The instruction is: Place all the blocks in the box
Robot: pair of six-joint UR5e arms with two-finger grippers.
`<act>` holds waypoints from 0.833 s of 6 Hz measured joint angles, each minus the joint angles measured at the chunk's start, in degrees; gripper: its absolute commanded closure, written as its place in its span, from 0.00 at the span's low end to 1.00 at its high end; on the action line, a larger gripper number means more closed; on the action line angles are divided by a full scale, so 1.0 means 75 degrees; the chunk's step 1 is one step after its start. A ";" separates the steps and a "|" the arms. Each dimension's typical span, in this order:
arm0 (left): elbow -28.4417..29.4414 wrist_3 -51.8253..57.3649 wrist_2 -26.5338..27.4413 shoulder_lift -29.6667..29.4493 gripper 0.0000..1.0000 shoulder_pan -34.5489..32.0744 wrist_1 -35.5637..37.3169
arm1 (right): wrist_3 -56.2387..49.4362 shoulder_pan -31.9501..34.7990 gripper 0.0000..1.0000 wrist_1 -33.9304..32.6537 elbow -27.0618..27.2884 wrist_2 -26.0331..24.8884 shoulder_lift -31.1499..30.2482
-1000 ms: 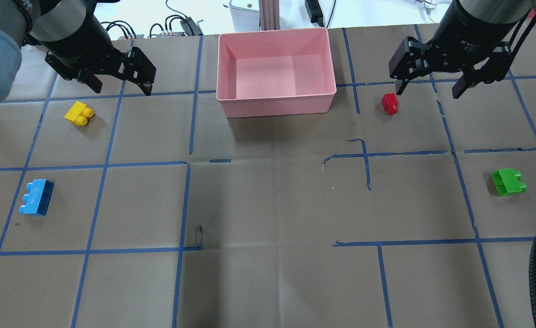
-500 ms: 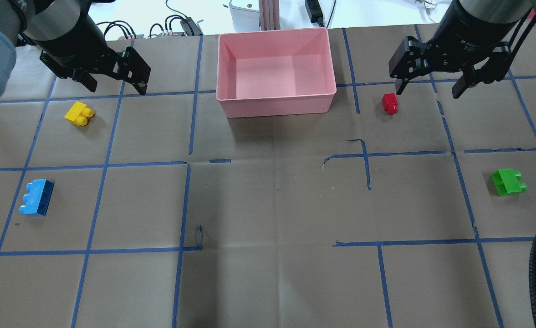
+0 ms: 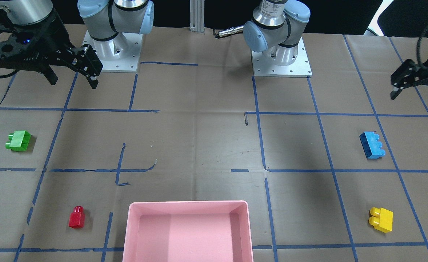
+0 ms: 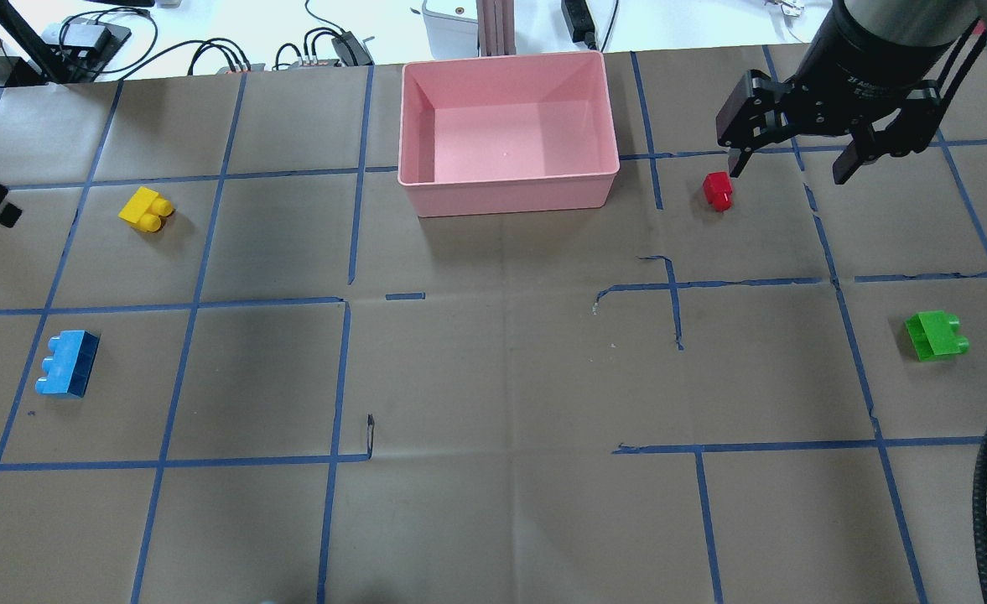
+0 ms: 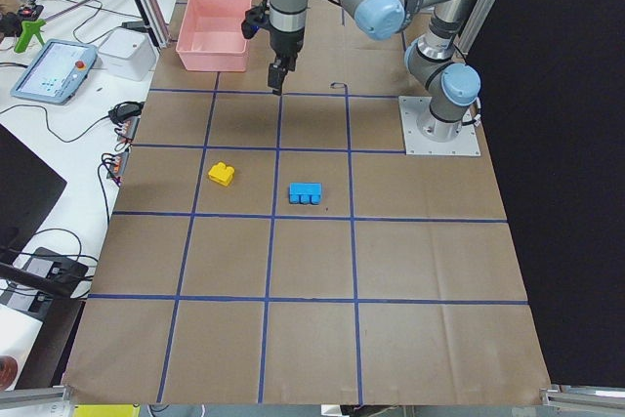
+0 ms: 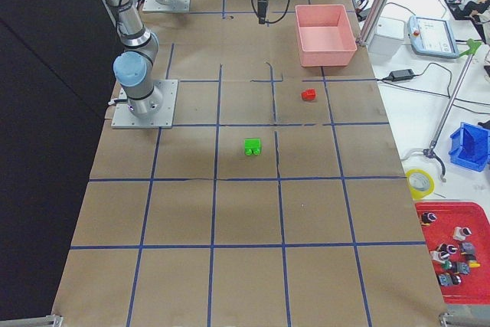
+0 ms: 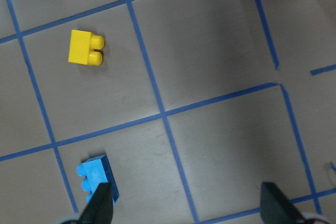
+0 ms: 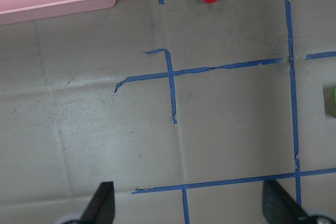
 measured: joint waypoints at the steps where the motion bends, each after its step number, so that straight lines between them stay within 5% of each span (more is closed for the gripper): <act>1: -0.0197 0.0928 -0.0071 -0.0015 0.00 0.0805 0.0076 | 0.0001 0.0000 0.00 0.0017 0.0009 0.0000 -0.0002; 5: -0.0855 -0.0276 -0.0558 -0.0348 0.00 0.1754 0.0980 | 0.0001 0.0000 0.00 0.0017 0.0037 0.0000 -0.0002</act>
